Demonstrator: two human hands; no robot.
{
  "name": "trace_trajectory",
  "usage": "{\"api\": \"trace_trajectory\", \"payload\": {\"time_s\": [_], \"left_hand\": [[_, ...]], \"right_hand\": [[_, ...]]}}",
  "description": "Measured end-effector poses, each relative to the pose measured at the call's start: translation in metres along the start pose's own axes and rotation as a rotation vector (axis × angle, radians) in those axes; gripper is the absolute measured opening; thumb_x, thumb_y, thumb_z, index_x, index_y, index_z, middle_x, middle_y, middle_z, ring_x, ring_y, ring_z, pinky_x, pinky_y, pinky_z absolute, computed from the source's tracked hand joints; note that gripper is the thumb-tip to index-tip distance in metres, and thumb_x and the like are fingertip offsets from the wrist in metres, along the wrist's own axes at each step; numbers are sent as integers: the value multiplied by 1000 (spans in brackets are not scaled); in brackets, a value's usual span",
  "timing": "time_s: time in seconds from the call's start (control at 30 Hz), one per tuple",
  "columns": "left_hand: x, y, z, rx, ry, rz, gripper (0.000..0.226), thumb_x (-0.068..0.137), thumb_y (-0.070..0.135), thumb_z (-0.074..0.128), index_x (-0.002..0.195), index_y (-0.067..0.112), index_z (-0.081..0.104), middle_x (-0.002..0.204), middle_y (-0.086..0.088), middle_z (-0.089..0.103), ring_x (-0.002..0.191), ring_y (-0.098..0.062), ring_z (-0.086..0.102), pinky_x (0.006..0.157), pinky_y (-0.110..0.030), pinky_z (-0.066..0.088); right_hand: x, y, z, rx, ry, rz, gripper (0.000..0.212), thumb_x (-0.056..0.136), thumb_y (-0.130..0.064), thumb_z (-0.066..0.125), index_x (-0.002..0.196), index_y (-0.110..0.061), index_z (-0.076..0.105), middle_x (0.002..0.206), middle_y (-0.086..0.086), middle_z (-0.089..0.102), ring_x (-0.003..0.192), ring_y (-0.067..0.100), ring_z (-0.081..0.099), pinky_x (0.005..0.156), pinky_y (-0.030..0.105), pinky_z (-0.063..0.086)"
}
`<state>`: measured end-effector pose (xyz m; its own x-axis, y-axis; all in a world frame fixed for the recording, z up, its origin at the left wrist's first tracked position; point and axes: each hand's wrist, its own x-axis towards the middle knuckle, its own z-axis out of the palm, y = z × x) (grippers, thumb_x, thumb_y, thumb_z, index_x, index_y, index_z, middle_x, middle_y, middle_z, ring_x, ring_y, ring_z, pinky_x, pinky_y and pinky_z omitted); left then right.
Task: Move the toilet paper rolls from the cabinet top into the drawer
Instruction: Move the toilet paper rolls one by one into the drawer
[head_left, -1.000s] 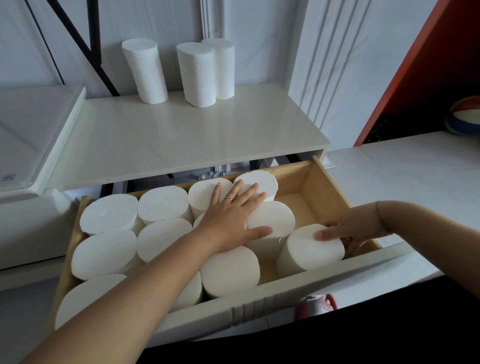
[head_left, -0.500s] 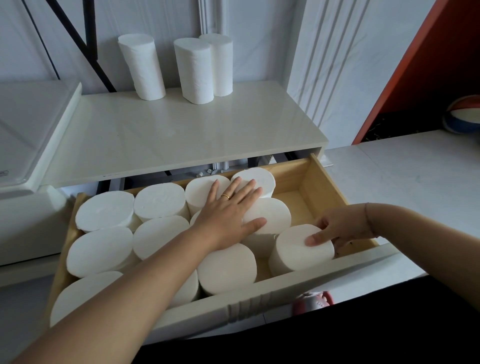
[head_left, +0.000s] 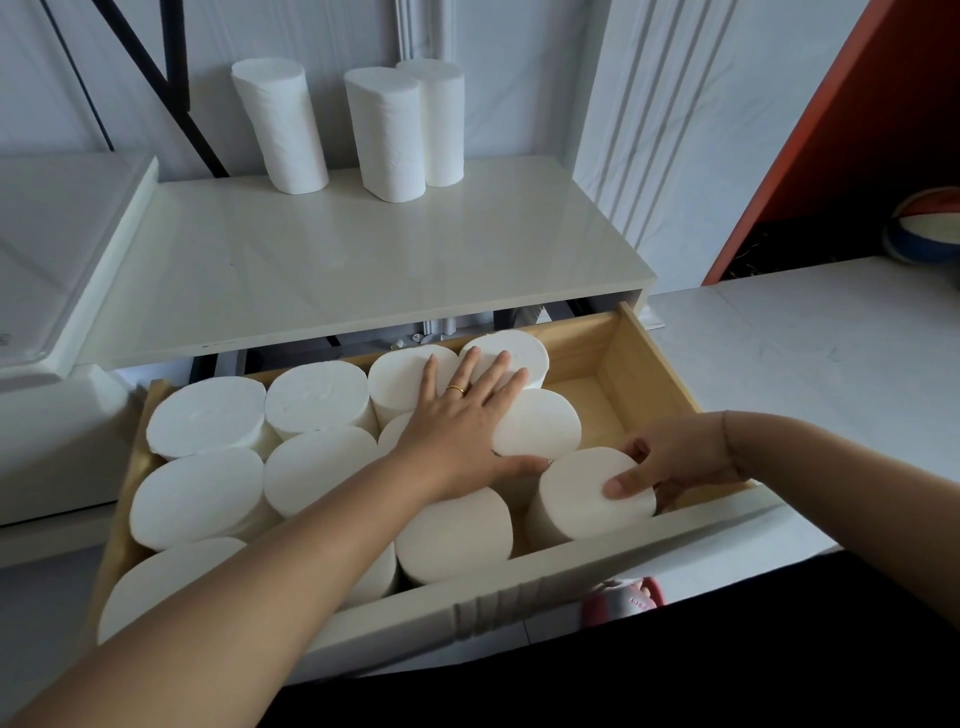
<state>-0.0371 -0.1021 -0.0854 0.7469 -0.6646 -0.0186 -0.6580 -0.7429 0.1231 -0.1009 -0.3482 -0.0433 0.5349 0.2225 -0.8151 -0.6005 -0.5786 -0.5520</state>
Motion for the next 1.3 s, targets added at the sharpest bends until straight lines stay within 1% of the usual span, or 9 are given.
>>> {"api": "trace_trajectory", "payload": {"time_s": [0.1, 0.23, 0.43, 0.6, 0.67, 0.77, 1.07, 1.2, 1.3], "left_hand": [[2, -3, -2, -6, -23, 21, 92, 70, 83, -4, 147, 35, -12, 156, 11, -18, 141, -17, -25, 111, -56, -13], [1, -3, -3, 0, -18, 32, 87, 73, 80, -2, 147, 35, -12, 156, 11, -19, 141, -17, -25, 111, -56, -13], [2, -4, 0, 10, 2, 31, 85, 75, 80, -2, 147, 36, -12, 156, 12, -19, 141, -15, -25, 112, -55, -13], [4, -5, -2, -1, -15, 28, 97, 66, 88, 1, 147, 36, -11, 155, 13, -19, 141, -16, -26, 111, -54, -15], [5, -4, -2, 4, -19, 21, 98, 65, 88, 1, 147, 36, -11, 156, 14, -19, 141, -15, -26, 112, -54, -14], [5, -3, -2, 5, -18, 12, 98, 65, 88, 0, 147, 36, -11, 156, 14, -18, 141, -15, -25, 112, -54, -14], [4, -2, -4, 5, -25, 12, 95, 68, 87, 4, 147, 36, -12, 156, 14, -18, 141, -14, -26, 112, -55, -13], [3, -2, -3, 6, -13, 18, 92, 71, 85, 4, 147, 36, -12, 156, 14, -18, 140, -14, -26, 111, -54, -13], [4, -3, -2, 5, 6, 15, 87, 73, 82, 0, 147, 36, -10, 156, 14, -17, 141, -13, -25, 112, -53, -14]], "right_hand": [[0, 1, 2, 7, 12, -10, 26, 84, -23, 71, 107, -12, 67, 100, 3, 73, 86, 14, 69, 72, 21, 57], [0, 0, 4, 23, 14, -21, 26, 82, -24, 72, 104, -12, 68, 97, 2, 74, 85, 13, 70, 70, 21, 56], [-2, -3, 8, 25, 24, -33, 40, 79, -26, 73, 114, -8, 65, 108, 7, 72, 91, 16, 69, 77, 24, 57], [-1, -6, 11, 28, 23, -34, 29, 83, -23, 70, 109, -11, 66, 104, 5, 73, 88, 15, 71, 74, 22, 58], [0, -6, 12, 26, 33, -36, 30, 83, -24, 71, 109, -10, 66, 105, 6, 73, 90, 16, 70, 76, 23, 58], [2, -5, 16, 29, 37, -40, 34, 81, -25, 73, 110, -10, 66, 109, 8, 72, 94, 19, 69, 80, 25, 58], [10, -11, 32, 67, 20, -76, 30, 76, -28, 77, 102, -15, 70, 107, 6, 74, 95, 19, 70, 75, 22, 58], [8, -14, 35, 43, 29, -87, 30, 80, -28, 74, 106, -14, 68, 110, 7, 72, 97, 19, 69, 79, 23, 58], [5, -20, 40, -54, 93, -124, 33, 82, -30, 72, 110, -13, 66, 107, 4, 72, 94, 16, 70, 79, 22, 58]]}}
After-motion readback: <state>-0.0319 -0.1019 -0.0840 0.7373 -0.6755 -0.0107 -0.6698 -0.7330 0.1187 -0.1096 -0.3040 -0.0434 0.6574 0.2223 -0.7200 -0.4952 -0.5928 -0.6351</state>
